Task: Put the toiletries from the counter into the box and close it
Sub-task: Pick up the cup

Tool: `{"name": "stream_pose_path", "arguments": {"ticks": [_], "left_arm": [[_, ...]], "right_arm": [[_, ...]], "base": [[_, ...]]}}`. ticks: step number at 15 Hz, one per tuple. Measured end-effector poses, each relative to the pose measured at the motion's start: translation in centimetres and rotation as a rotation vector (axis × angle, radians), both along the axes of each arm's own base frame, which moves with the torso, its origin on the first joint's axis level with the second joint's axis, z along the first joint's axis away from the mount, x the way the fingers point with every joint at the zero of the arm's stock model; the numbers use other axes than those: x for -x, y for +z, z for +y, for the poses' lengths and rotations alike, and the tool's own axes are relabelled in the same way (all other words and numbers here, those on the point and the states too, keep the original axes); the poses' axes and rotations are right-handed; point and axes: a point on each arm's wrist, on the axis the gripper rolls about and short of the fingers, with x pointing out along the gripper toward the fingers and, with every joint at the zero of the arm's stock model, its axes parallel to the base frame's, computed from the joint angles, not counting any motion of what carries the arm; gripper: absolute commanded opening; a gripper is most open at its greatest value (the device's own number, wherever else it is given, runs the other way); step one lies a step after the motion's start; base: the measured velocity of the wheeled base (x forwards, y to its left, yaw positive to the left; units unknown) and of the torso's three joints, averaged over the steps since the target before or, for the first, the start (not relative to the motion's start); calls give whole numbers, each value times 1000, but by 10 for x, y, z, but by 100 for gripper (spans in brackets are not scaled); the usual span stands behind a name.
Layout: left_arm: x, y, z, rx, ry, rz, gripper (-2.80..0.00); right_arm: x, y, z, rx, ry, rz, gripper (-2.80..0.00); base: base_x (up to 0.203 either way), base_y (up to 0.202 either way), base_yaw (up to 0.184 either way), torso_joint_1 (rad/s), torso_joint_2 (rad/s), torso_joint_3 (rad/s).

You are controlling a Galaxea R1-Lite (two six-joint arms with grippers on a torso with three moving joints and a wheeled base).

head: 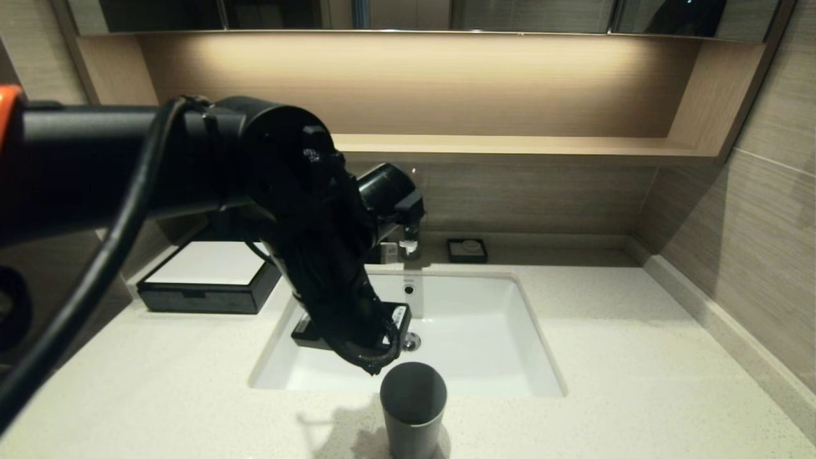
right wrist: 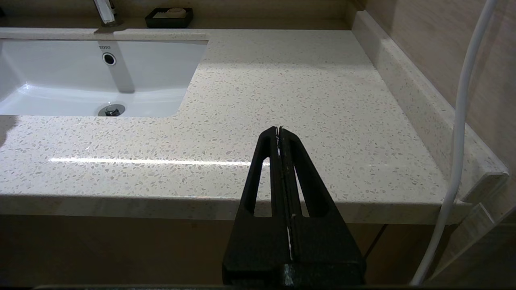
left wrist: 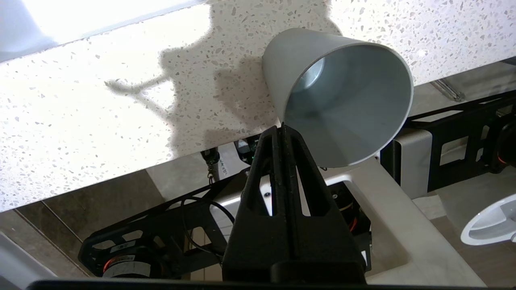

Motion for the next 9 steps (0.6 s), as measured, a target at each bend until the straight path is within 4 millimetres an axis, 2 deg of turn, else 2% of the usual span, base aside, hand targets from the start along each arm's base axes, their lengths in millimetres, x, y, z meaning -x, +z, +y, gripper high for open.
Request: {"name": "stream_pose_path", "arguments": {"ticks": [1,9], "left_arm": [[1,1,-1,3,-2,-1,0],[6,0,-7,2,2,3,0]], "right_arm": [[0,0,0,1,0,0,-280],[0,0,0,0,0,0,-280]], "base": [[0,0,0,0,0,0],[0,0,0,0,0,0]]}}
